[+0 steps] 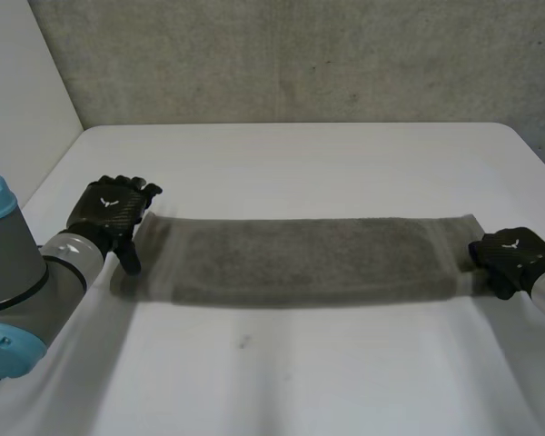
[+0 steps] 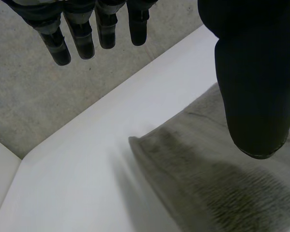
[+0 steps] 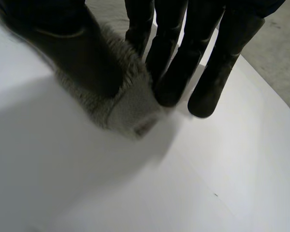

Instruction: Fold the towel.

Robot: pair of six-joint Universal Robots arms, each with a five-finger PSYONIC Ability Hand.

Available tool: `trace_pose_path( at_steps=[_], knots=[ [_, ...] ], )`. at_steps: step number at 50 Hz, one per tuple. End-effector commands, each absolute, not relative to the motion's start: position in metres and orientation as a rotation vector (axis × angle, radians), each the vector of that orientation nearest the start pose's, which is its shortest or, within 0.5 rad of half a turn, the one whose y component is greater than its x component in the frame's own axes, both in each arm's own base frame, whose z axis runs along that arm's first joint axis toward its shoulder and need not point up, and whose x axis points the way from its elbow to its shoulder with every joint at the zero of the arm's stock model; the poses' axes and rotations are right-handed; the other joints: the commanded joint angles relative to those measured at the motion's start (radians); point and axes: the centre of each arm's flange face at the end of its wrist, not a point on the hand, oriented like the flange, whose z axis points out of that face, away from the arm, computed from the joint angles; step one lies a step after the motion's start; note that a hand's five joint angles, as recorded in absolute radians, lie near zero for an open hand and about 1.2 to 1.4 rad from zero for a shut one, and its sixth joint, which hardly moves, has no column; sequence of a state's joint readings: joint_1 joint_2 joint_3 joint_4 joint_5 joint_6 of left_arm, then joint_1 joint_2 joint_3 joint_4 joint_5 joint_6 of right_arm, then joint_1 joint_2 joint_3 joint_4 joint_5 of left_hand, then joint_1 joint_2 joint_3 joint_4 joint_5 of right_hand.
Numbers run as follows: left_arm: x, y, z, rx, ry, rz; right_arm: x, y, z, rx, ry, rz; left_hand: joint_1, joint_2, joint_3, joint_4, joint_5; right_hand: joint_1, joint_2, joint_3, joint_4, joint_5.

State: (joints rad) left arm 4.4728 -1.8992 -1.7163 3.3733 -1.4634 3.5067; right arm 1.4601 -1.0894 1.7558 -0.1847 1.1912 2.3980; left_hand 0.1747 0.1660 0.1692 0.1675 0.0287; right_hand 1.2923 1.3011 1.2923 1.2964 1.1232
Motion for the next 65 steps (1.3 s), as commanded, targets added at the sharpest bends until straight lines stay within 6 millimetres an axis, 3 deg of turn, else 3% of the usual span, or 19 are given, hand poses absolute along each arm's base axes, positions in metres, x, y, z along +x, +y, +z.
trace_pose_path(
  at_steps=[1,10,16,18,21,23,24,26,27,28,29,31,39,46,47,48,49,57,65],
  knots=[
    [-0.216,-0.293,0.18,0.833,2.335,-1.938,0.09,-0.353,0.148,-1.048,2.65,-1.888,0.0,0.009,0.005,0.007,-0.029,0.104,0.095,0.104,0.1,0.099],
    [-0.214,-0.294,0.18,0.824,2.334,-1.937,0.025,-0.376,0.183,-1.075,2.827,-1.982,0.0,0.009,0.005,0.007,-0.029,0.104,0.095,0.104,0.1,0.099],
    [-0.213,-0.294,0.182,0.821,2.327,-1.944,0.042,-0.38,0.203,-1.164,2.773,-1.988,0.0,0.009,0.005,0.007,-0.029,0.104,0.095,0.104,0.1,0.099],
    [-0.214,-0.294,0.186,0.821,2.318,-1.955,0.101,-0.379,0.225,-1.219,2.544,-2.088,0.0,0.009,0.005,0.007,-0.029,0.104,0.095,0.104,0.1,0.099],
    [-0.214,-0.295,0.189,0.817,2.308,-1.968,0.134,-0.375,0.236,-1.235,2.415,-2.121,0.0,0.009,0.005,0.007,-0.029,0.104,0.095,0.104,0.1,0.099],
    [-0.216,-0.295,0.195,0.816,2.288,-1.995,0.196,-0.358,0.25,-1.294,2.194,-2.146,0.0,0.009,0.005,0.007,-0.029,0.104,0.095,0.104,0.1,0.099],
    [-0.216,-0.295,0.195,0.816,2.288,-1.996,0.196,-0.357,0.25,-1.294,2.193,-2.147,0.0,0.009,0.005,0.007,-0.029,0.104,0.095,0.104,0.1,0.099],
    [-0.218,-0.296,0.202,0.815,2.266,-2.021,0.265,-0.324,0.249,-1.423,1.985,-2.106,0.0,0.009,0.005,0.007,-0.029,0.104,0.095,0.104,0.1,0.099],
    [-0.218,-0.296,0.202,0.815,2.266,-2.021,0.266,-0.324,0.249,-1.424,1.984,-2.105,0.0,0.009,0.005,0.007,-0.029,0.104,0.095,0.104,0.1,0.099],
    [-0.219,-0.296,0.205,0.814,2.254,-2.034,0.302,-0.302,0.242,-1.49,1.884,-2.055,0.0,0.009,0.005,0.007,-0.029,0.104,0.095,0.104,0.1,0.099],
    [-0.219,-0.296,0.205,0.814,2.254,-2.034,0.302,-0.301,0.242,-1.491,1.883,-2.055,0.0,0.009,0.005,0.007,-0.029,0.104,0.095,0.104,0.1,0.099],
    [-0.222,-0.295,0.212,0.821,2.234,-2.064,0.358,-0.254,0.222,-1.613,1.72,-1.943,0.0,0.009,0.005,0.007,-0.029,0.104,0.095,0.104,0.1,0.099],
    [-0.234,-0.287,0.22,0.862,2.204,-2.11,0.408,-0.18,0.16,-1.822,1.578,-1.68,0.0,0.009,0.005,0.007,-0.029,0.104,0.095,0.104,0.1,0.099],
    [-0.244,-0.283,0.223,0.897,2.194,-2.135,0.408,-0.172,0.159,-1.871,1.55,-1.691,0.0,0.009,0.005,0.007,-0.029,0.104,0.095,0.104,0.1,0.099],
    [-0.246,-0.282,0.223,0.904,2.193,-2.139,0.405,-0.173,0.165,-1.853,1.569,-1.707,0.0,0.009,0.005,0.007,-0.029,-0.389,-0.398,-0.389,-0.393,-0.395],
    [-0.246,-0.282,0.223,0.904,2.193,-2.139,0.405,-0.174,0.165,-1.853,1.569,-1.707,0.0,0.009,0.005,0.007,-0.029,-0.394,-0.403,-0.394,-0.398,-0.399],
    [-0.248,-0.283,0.225,0.909,2.185,-2.147,0.399,-0.175,0.174,-1.826,1.597,-1.727,0.0,0.009,0.005,0.007,-0.029,-1.118,-1.127,-1.118,-1.122,-1.123],
    [-0.259,-0.279,0.224,0.949,2.183,-2.165,0.327,-0.214,0.183,-1.607,1.95,-1.725,0.0,0.009,0.005,0.007,-0.029,-1.118,-1.127,-1.118,-1.122,-1.123],
    [-0.262,-0.276,0.219,0.97,2.199,-2.152,0.25,-0.236,0.149,-1.412,2.276,-1.645,0.0,0.009,0.005,0.007,-0.029,-1.118,-1.127,-1.118,-1.122,-1.123]
  ],
)
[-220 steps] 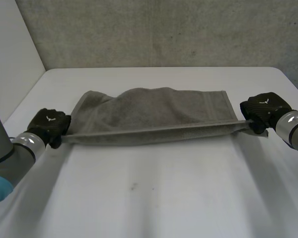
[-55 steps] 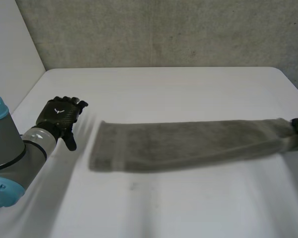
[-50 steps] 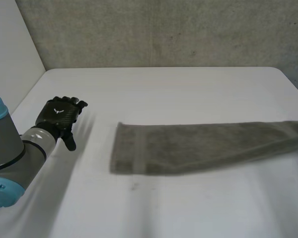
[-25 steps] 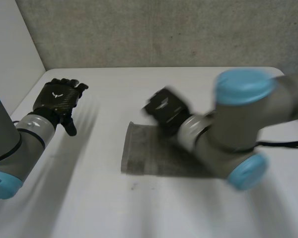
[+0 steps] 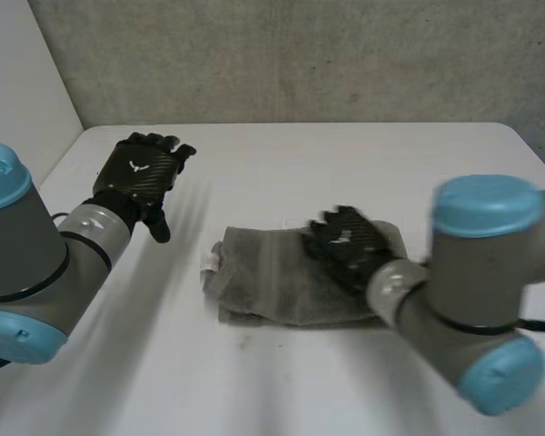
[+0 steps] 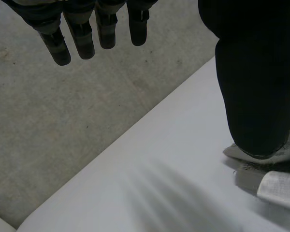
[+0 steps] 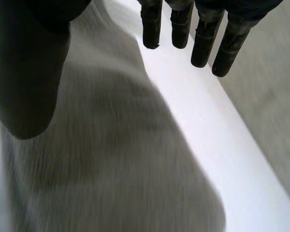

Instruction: Fold the towel.

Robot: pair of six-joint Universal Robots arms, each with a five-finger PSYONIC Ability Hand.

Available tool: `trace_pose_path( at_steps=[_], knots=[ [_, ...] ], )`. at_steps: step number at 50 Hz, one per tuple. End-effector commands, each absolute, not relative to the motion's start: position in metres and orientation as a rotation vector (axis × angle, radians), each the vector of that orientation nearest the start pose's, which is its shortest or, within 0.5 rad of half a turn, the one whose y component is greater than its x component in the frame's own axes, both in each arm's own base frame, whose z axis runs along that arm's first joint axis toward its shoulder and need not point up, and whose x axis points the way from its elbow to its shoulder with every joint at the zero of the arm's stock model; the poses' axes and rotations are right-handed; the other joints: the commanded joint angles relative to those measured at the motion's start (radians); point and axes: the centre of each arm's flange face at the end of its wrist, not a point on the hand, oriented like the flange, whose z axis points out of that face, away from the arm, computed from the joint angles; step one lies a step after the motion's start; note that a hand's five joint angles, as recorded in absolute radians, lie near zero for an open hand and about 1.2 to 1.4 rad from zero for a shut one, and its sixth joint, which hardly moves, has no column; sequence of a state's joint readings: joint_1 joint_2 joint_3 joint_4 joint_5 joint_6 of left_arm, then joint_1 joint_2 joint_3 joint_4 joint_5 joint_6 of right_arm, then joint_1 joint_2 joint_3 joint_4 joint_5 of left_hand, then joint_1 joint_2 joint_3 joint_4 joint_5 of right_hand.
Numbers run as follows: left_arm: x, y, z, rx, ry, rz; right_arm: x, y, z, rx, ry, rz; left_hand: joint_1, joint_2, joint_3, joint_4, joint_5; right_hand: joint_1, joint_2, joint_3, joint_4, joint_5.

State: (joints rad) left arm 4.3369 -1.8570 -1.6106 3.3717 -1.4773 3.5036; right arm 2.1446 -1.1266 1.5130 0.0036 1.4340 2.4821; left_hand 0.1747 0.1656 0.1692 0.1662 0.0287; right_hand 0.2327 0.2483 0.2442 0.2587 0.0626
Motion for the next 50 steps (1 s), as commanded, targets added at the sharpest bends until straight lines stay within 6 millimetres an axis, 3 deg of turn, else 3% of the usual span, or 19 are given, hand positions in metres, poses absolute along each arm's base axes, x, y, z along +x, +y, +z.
trace_pose_path(
  at_steps=[1,7,9,18,20,21,23,24,27,33,35,36,37,38,39,40,42,45,50],
  knots=[
    [-0.263,-0.275,0.217,0.975,2.207,-2.144,0.241,-0.237,0.143,-1.4,2.301,-1.644,0.0,0.009,0.005,0.008,-0.029,-0.005,-0.021,-0.017,-0.031,-0.009],
    [-0.265,-0.274,0.214,0.986,2.215,-2.137,0.226,-0.238,0.129,-1.42,2.329,-1.648,0.0,0.009,0.005,0.008,-0.029,0.513,0.497,0.501,0.487,0.508],
    [-0.265,-0.274,0.212,0.988,2.222,-2.13,0.225,-0.241,0.128,-1.452,2.332,-1.662,0.0,0.009,0.005,0.008,-0.029,1.15,1.134,1.138,1.124,1.145],
    [-0.263,-0.271,0.213,0.984,2.221,-2.128,0.249,-0.265,0.169,-1.468,2.165,-1.892,0.0,0.009,0.005,0.008,-0.029,1.164,1.148,1.152,1.138,1.159],
    [-0.263,-0.272,0.215,0.978,2.215,-2.134,0.296,-0.252,0.188,-1.538,1.945,-1.962,0.0,0.009,0.005,0.008,-0.029,1.164,1.148,1.152,1.138,1.159],
    [-0.263,-0.272,0.215,0.978,2.215,-2.134,0.296,-0.252,0.188,-1.538,1.944,-1.962,0.0,0.009,0.005,0.008,-0.029,1.164,1.148,1.152,1.138,1.159],
    [-0.262,-0.273,0.218,0.97,2.204,-2.143,0.347,-0.229,0.19,-1.644,1.762,-1.915,0.0,0.009,0.005,0.008,-0.029,1.164,1.148,1.152,1.138,1.159],
    [-0.262,-0.273,0.218,0.97,2.204,-2.143,0.347,-0.229,0.19,-1.644,1.762,-1.915,0.0,0.009,0.005,0.008,-0.029,1.164,1.148,1.152,1.138,1.159],
    [-0.258,-0.275,0.226,0.945,2.18,-2.167,0.39,-0.202,0.188,-1.763,1.61,-1.827,0.0,0.009,0.005,0.008,-0.029,1.164,1.148,1.152,1.138,1.159],
    [-0.25,-0.28,0.239,0.819,2.172,-2.198,0.432,-0.157,0.145,-2.015,1.478,-1.575,0.0,0.009,0.005,0.008,-0.029,1.164,1.148,1.152,1.138,1.159],
    [-0.249,-0.281,0.242,0.783,2.18,-2.21,0.434,-0.155,0.142,-2.049,1.474,-1.569,0.0,0.009,0.005,0.008,-0.029,1.164,1.148,1.152,1.138,1.159],
    [-0.249,-0.281,0.243,0.761,2.193,-2.224,0.434,-0.158,0.144,-2.042,1.502,-1.595,0.0,0.009,0.005,0.008,-0.029,0.749,0.733,0.737,0.723,0.744],
    [-0.249,-0.281,0.243,0.761,2.193,-2.224,0.434,-0.158,0.144,-2.042,1.503,-1.595,0.0,0.009,0.005,0.008,-0.029,0.745,0.729,0.733,0.719,0.74],
    [-0.249,-0.282,0.244,0.742,2.204,-2.237,0.431,-0.163,0.151,-2.011,1.544,-1.648,0.0,0.009,0.005,0.008,-0.029,0.129,0.113,0.117,0.103,0.124],
    [-0.25,-0.282,0.246,0.728,2.213,-2.253,0.429,-0.168,0.164,-1.93,1.58,-1.722,0.0,0.009,0.005,0.008,-0.029,-0.058,-0.074,-0.07,-0.084,-0.063],
    [-0.25,-0.282,0.246,0.728,2.213,-2.254,0.429,-0.168,0.165,-1.929,1.581,-1.723,0.0,0.009,0.005,0.008,-0.029,-0.058,-0.074,-0.07,-0.084,-0.063],
    [-0.253,-0.282,0.251,0.712,2.224,-2.284,0.417,-0.182,0.193,-1.698,1.651,-1.823,0.0,0.009,0.005,0.008,-0.029,-0.058,-0.074,-0.07,-0.084,-0.063],
    [-0.255,-0.282,0.252,0.704,2.231,-2.293,0.408,-0.19,0.203,-1.582,1.692,-1.844,0.0,0.009,0.005,0.008,-0.029,-0.058,-0.074,-0.07,-0.084,-0.063],
    [-0.271,-0.275,0.255,0.728,2.261,-2.345,0.368,-0.213,0.229,-1.233,1.845,-1.835,0.001,0.01,0.006,0.009,-0.028,-0.058,-0.074,-0.07,-0.084,-0.063]
  ],
)
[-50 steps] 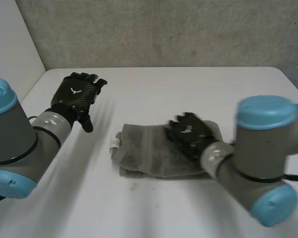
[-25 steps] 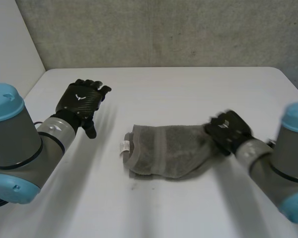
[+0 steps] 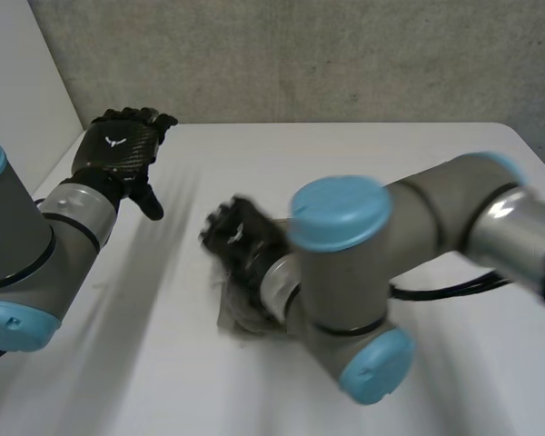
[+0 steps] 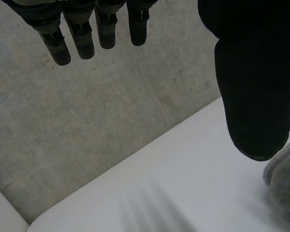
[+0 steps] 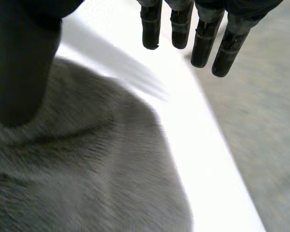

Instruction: Fold the towel.

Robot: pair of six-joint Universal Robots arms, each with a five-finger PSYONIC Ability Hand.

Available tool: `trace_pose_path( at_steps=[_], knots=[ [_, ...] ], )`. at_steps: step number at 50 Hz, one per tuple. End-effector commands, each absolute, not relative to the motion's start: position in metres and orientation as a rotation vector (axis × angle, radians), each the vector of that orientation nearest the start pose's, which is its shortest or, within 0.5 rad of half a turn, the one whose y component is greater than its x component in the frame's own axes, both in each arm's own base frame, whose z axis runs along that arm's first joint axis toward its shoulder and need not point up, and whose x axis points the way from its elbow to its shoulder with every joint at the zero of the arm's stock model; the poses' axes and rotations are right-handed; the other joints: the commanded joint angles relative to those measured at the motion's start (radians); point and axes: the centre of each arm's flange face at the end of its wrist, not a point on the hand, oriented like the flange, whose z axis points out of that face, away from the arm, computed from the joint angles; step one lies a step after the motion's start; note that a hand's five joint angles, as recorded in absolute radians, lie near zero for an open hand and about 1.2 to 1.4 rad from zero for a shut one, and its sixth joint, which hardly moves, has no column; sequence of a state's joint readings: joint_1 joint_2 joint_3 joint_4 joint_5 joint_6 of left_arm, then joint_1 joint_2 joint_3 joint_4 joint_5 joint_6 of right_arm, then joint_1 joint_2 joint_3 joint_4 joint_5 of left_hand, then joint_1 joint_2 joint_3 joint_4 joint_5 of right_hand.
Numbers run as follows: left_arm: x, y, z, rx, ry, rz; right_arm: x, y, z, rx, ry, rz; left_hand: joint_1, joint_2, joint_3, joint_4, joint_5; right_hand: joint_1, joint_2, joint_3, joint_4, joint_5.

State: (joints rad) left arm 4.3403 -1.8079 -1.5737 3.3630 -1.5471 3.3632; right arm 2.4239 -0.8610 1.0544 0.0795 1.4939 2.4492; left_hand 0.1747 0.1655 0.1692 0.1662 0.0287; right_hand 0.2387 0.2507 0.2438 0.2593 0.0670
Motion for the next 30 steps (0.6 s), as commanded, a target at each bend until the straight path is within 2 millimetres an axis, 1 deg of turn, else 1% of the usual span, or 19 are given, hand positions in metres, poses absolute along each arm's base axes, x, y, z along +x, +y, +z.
trace_pose_path(
  at_steps=[1,3,5,6,8,9,10,11,12,13,14,16,17,18,19,21,22,24,30],
  knots=[
    [-0.271,-0.275,0.255,0.728,2.262,-2.345,0.368,-0.213,0.229,-1.232,1.846,-1.835,0.001,0.01,0.006,0.009,-0.028,-0.064,-0.076,-0.069,-0.085,-0.067],
    [-0.279,-0.271,0.252,0.746,2.287,-2.356,0.359,-0.219,0.229,-1.167,1.888,-1.821,0.004,0.013,0.009,0.012,-0.025,-0.064,-0.076,-0.069,-0.085,-0.067],
    [-0.291,-0.265,0.244,0.769,2.361,-2.341,0.344,-0.231,0.224,-1.056,1.966,-1.776,0.007,0.016,0.012,0.015,-0.022,-0.064,-0.076,-0.069,-0.085,-0.067],
    [-0.291,-0.265,0.244,0.769,2.361,-2.34,0.344,-0.231,0.224,-1.055,1.966,-1.776,0.007,0.016,0.012,0.015,-0.022,-0.064,-0.076,-0.069,-0.085,-0.067],
    [-0.3,-0.257,0.229,0.797,2.467,-2.274,0.333,-0.241,0.215,-0.968,2.035,-1.717,0.007,0.016,0.012,0.015,-0.022,-0.064,-0.076,-0.069,-0.085,-0.067],
    [-0.3,-0.257,0.228,0.797,2.467,-2.274,0.332,-0.241,0.215,-0.968,2.036,-1.717,0.007,0.016,0.012,0.015,-0.022,-0.064,-0.076,-0.069,-0.085,-0.067],
    [-0.306,-0.252,0.218,0.817,2.532,-2.227,0.329,-0.245,0.208,-0.938,2.066,-1.677,0.007,0.016,0.012,0.015,-0.022,-0.064,-0.076,-0.069,-0.085,-0.067],
    [-0.306,-0.252,0.218,0.817,2.533,-2.226,0.329,-0.245,0.208,-0.938,2.066,-1.677,0.007,0.016,0.012,0.015,-0.022,-0.064,-0.076,-0.069,-0.085,-0.067],
    [-0.311,-0.247,0.208,0.831,2.592,-2.177,0.326,-0.247,0.202,-0.915,2.093,-1.635,0.009,0.019,0.015,0.018,-0.019,-0.064,-0.076,-0.069,-0.085,-0.067],
    [-0.313,-0.244,0.198,0.833,2.65,-2.118,0.326,-0.248,0.191,-0.909,2.122,-1.576,0.009,0.019,0.015,0.018,-0.019,-0.064,-0.076,-0.069,-0.085,-0.067],
    [-0.313,-0.244,0.198,0.833,2.65,-2.117,0.326,-0.248,0.191,-0.909,2.122,-1.576,0.009,0.019,0.015,0.018,-0.019,-0.064,-0.076,-0.069,-0.085,-0.067],
    [-0.314,-0.24,0.176,0.822,2.753,-1.992,0.327,-0.25,0.171,-0.907,2.161,-1.486,0.012,0.022,0.018,0.021,-0.016,-0.064,-0.076,-0.069,-0.085,-0.067],
    [-0.314,-0.24,0.175,0.822,2.753,-1.991,0.327,-0.25,0.171,-0.907,2.161,-1.486,0.012,0.022,0.018,0.021,-0.016,-0.064,-0.076,-0.069,-0.085,-0.067],
    [-0.313,-0.24,0.165,0.815,2.782,-1.936,0.328,-0.25,0.163,-0.911,2.175,-1.455,0.012,0.022,0.018,0.021,-0.016,-0.064,-0.076,-0.069,-0.085,-0.067],
    [-0.313,-0.24,0.165,0.815,2.782,-1.936,0.328,-0.25,0.163,-0.911,2.175,-1.455,0.012,0.022,0.018,0.021,-0.016,-0.064,-0.076,-0.069,-0.085,-0.067],
    [-0.311,-0.24,0.15,0.804,2.805,-1.862,0.329,-0.252,0.145,-0.918,2.211,-1.41,0.012,0.022,0.018,0.021,-0.016,-0.064,-0.076,-0.069,-0.085,-0.067],
    [-0.311,-0.24,0.15,0.803,2.806,-1.862,0.329,-0.252,0.145,-0.918,2.211,-1.409,0.012,0.022,0.018,0.021,-0.016,-0.064,-0.076,-0.069,-0.085,-0.067],
    [-0.309,-0.24,0.139,0.801,2.812,-1.811,0.333,-0.253,0.134,-0.931,2.226,-1.383,0.012,0.022,0.018,0.021,-0.016,-0.064,-0.076,-0.069,-0.085,-0.067],
    [-0.308,-0.241,0.134,0.787,2.813,-1.785,0.336,-0.255,0.135,-0.94,2.214,-1.396,0.012,0.022,0.018,0.021,-0.016,-0.064,-0.076,-0.069,-0.085,-0.067]
  ],
)
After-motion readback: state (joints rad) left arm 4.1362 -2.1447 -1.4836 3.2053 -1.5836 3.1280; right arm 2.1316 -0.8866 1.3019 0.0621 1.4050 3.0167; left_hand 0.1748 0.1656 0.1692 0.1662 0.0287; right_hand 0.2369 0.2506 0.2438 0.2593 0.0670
